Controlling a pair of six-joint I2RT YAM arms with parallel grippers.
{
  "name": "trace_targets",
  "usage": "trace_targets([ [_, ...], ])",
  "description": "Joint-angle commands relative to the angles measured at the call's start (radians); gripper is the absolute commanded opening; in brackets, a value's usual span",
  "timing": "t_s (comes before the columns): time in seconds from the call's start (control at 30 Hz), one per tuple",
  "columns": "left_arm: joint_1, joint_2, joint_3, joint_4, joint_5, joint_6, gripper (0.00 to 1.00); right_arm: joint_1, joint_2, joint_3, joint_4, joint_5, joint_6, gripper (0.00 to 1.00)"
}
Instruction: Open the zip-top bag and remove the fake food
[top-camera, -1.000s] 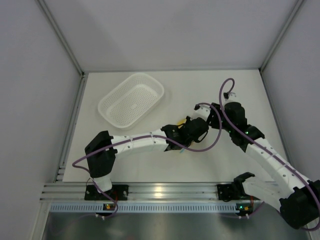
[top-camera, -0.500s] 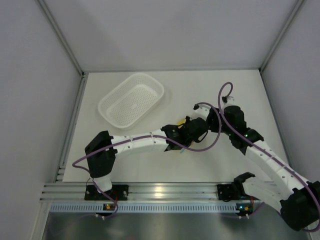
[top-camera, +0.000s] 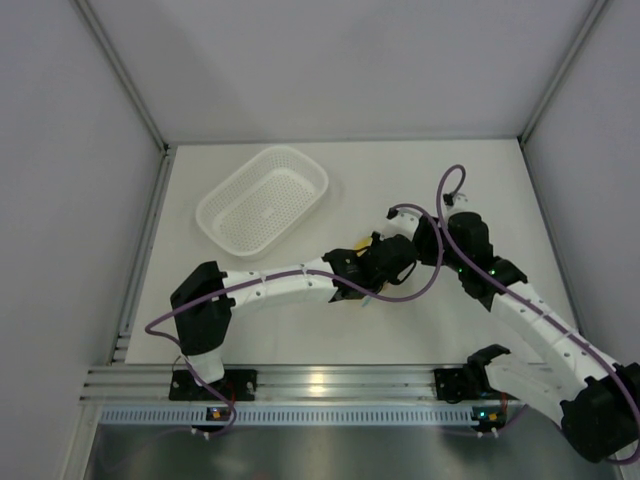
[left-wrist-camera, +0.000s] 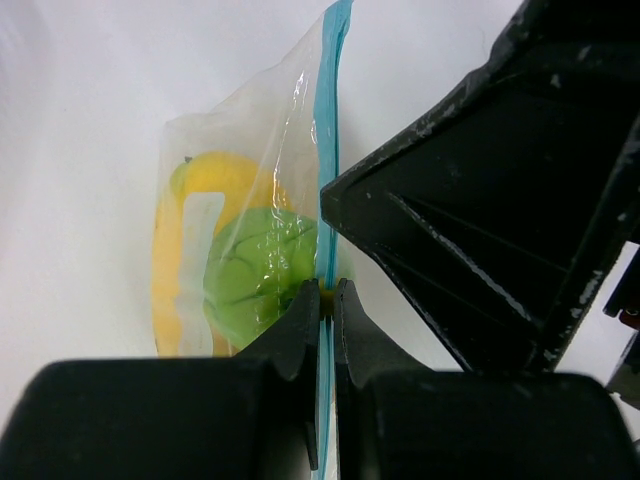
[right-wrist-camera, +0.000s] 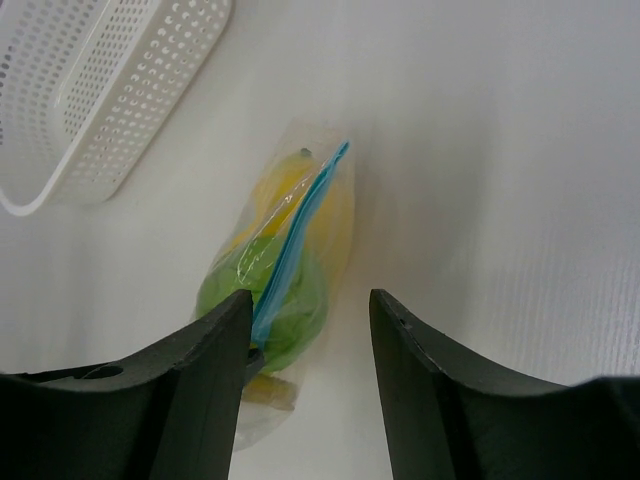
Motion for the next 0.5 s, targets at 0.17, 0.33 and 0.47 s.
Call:
trace_targets([
  [0.17,0.0,0.003,0.035,0.007,-0.005,-0.02,0.0,-0.012,0.02,0.014,0.069,0.0,0.002,0.51],
  [0.33,0.001,0.003,0.031,0.006,-0.014,-0.015,0.0,-0.012,0.005,0.0,0.072,-0.006,0.005,0.5],
  [0.47,0.001,-0.003,0.028,0.006,-0.015,-0.024,0.0,-0.01,-0.001,0.006,0.061,0.008,-0.001,0.5],
])
